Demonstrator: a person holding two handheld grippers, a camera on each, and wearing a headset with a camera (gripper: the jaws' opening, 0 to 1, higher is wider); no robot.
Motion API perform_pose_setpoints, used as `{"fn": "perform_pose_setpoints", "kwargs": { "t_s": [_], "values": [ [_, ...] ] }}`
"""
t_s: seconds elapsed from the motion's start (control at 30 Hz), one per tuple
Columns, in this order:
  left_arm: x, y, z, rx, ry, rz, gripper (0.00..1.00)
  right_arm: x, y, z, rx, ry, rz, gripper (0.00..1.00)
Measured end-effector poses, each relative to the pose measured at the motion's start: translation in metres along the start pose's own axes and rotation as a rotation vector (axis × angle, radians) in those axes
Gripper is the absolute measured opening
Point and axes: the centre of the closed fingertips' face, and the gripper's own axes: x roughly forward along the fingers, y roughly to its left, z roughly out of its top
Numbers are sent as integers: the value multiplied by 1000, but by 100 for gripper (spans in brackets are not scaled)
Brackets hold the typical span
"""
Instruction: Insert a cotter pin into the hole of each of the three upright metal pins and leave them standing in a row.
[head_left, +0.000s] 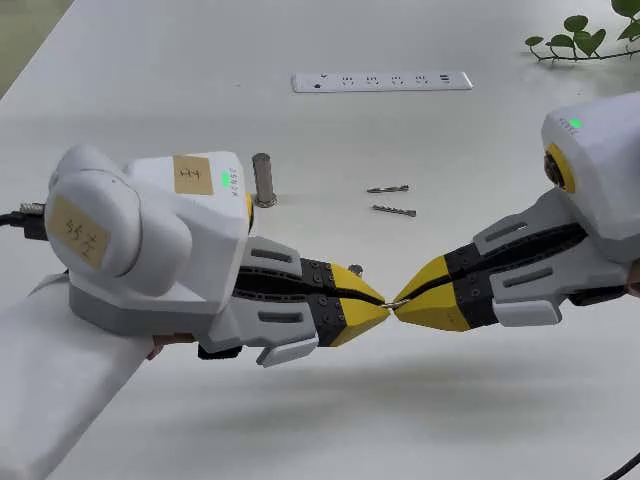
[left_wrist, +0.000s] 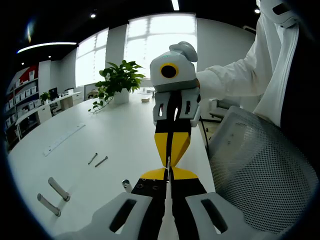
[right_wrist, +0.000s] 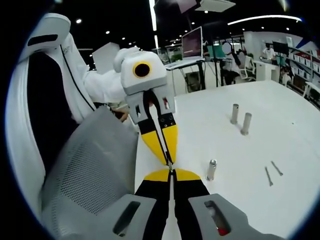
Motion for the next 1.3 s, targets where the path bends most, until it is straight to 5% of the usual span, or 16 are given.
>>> {"fn": "perform_pose_setpoints", "kwargs": {
  "t_s": [0.37, 0.5, 0.97, 1.3],
  "values": [
    [3, 7, -3, 15, 22, 28, 0, -1, -7, -2, -1, 3, -26, 0],
    [4, 12, -8, 35, 50, 48, 9, -1, -13, -1, 7, -5, -48, 0],
    [4, 50, -23, 4, 100, 152, 18, -4, -49, -28, 53, 66, -173, 0],
    [13, 64, -36, 13, 149, 166, 19, 0, -62, -36, 53, 90, -186, 0]
  ]
}}
